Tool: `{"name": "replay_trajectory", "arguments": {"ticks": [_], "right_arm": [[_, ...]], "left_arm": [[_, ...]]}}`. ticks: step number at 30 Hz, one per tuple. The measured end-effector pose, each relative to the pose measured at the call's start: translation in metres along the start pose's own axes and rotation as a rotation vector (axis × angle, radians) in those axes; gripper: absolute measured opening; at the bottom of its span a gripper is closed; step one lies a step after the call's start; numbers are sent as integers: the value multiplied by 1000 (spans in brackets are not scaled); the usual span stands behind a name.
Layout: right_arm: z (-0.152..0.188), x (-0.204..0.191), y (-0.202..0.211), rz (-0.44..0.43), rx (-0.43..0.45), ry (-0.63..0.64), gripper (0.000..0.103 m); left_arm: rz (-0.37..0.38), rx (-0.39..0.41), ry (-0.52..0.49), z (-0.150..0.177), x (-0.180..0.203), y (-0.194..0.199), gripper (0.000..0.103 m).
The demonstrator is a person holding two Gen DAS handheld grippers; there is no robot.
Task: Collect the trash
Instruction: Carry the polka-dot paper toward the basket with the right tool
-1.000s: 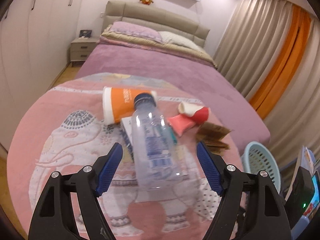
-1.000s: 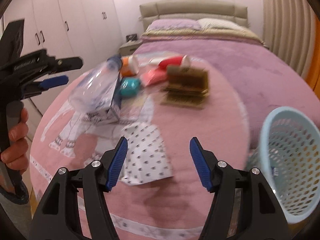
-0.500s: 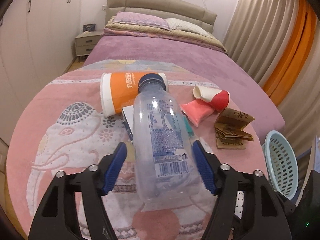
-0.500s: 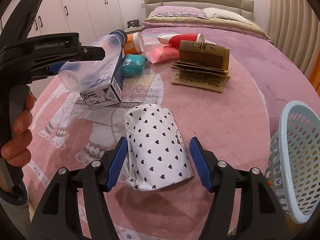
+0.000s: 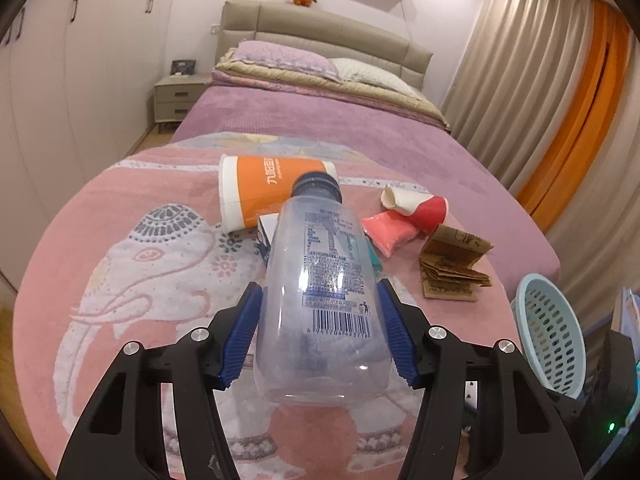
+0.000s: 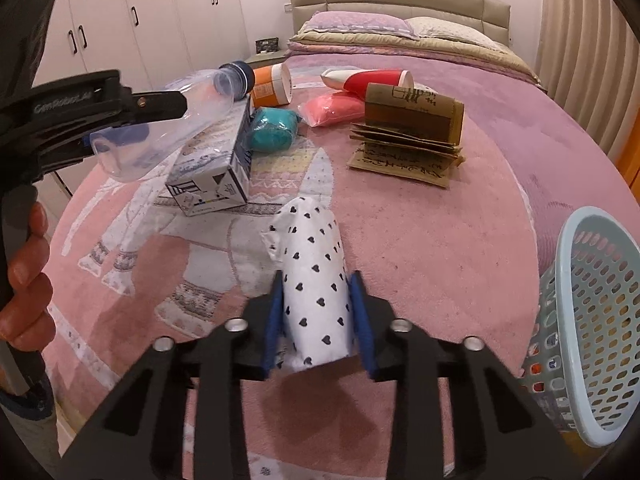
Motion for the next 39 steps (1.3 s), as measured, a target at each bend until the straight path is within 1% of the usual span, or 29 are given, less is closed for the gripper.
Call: {"name": "replay_trajectory", "arguments": {"ticks": [1, 3, 6, 11, 17, 21, 24, 29, 32, 34, 35, 37, 39], "right_arm": [[0, 0, 2, -6, 4, -6, 20], [0, 1, 8, -16, 28, -23, 18], [-2, 7, 20, -38, 74, -57, 17], [-4, 17, 39, -45, 133, -92, 15], [-4, 31, 55, -49, 164, -132, 15], [0, 44, 59, -50, 169, -162, 15], [5, 52, 57, -52, 161, -180, 15], [13, 62, 51, -57, 136, -203, 15], [15, 62, 49, -62, 126, -201, 15], [17, 60, 51, -62, 127, -193, 15], [17, 59, 52, -63, 128, -191, 15], [18, 60, 53, -64, 132, -190, 15], [20, 61, 55, -64, 135, -195, 15]], "left_arm": [[1, 4, -2, 1, 0, 3, 57], [17, 13, -2, 2, 2, 9, 56], [41, 26, -6, 2, 6, 17, 56], [69, 38, -25, 3, 17, 24, 56], [105, 28, -59, 9, 36, 26, 54], [125, -9, -105, 29, 51, 24, 54], [99, -53, -161, 56, 63, 18, 54], [87, -147, -194, 93, 67, 2, 54], [79, -174, -202, 100, 67, -7, 55], [103, -197, -204, 101, 70, -11, 62], [123, -211, -204, 101, 72, -13, 70], [123, -213, -195, 100, 73, -14, 71], [101, -221, -211, 99, 76, -18, 71]]}}
Point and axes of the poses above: each gripper's, at about its wrist camera, not at the fingertips, and y roughly against the way its jaws point, x to its right, z to its underside, the point moved 6 cm from there along -y, roughly the way its jaws point, and after that the axes turned 13 degrees about -x, right-handed, at the moved point
